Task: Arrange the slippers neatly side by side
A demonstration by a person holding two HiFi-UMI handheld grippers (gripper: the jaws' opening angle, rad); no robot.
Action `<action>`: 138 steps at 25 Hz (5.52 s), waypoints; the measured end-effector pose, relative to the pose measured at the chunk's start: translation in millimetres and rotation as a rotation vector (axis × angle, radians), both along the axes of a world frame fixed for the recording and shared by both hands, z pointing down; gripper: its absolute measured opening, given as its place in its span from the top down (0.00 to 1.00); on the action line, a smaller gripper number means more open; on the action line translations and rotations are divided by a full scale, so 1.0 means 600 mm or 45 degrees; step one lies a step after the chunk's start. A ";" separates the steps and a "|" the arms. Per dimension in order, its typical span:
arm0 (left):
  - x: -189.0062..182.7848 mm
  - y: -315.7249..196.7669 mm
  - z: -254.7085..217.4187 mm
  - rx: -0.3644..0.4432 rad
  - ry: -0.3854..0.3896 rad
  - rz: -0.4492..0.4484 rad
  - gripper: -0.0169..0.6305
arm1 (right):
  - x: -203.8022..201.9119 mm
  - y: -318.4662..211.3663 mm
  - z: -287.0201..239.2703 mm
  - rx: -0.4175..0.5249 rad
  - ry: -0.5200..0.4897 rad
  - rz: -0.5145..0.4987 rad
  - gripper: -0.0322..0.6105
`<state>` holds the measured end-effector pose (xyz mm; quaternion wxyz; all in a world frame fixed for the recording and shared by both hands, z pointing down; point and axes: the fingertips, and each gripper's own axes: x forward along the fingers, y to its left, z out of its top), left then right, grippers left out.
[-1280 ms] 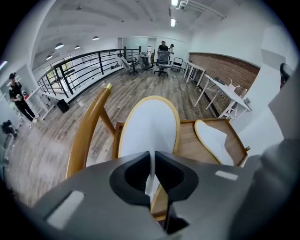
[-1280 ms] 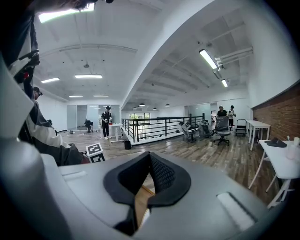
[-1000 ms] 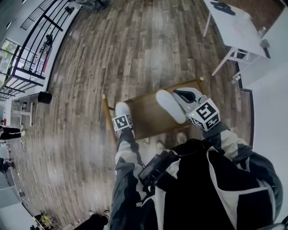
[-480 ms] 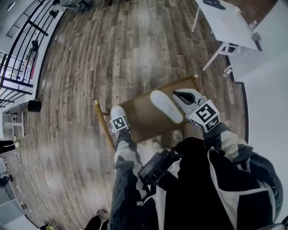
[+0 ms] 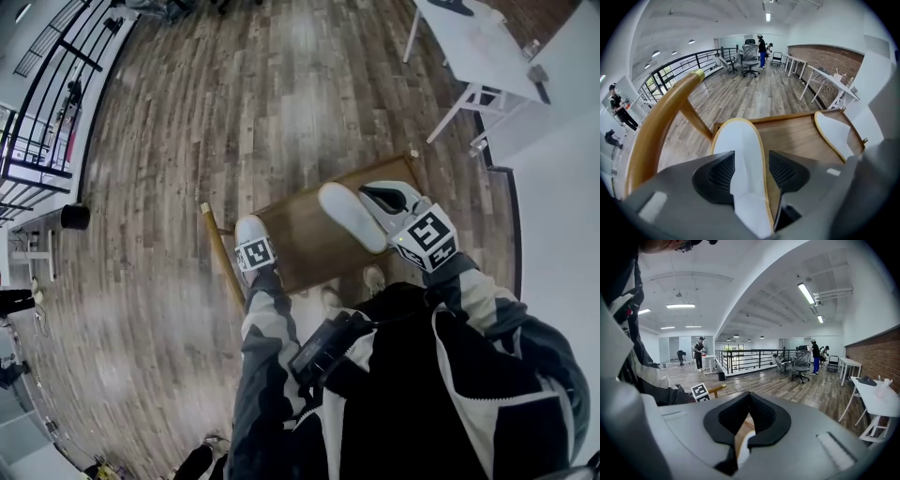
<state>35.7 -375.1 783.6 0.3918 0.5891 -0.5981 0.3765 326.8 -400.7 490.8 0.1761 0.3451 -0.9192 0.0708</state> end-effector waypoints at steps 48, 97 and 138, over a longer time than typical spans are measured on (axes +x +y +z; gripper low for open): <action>0.078 0.098 -0.541 1.207 0.263 0.294 0.94 | 0.028 -0.046 0.498 -0.753 0.728 -0.027 0.53; -0.018 0.172 -0.534 1.229 0.162 0.246 0.94 | -0.284 0.029 0.464 -0.821 0.330 0.107 0.91; -0.011 0.127 -0.524 1.226 0.265 0.296 0.94 | -0.332 -0.010 0.163 -0.267 -0.002 -0.050 0.94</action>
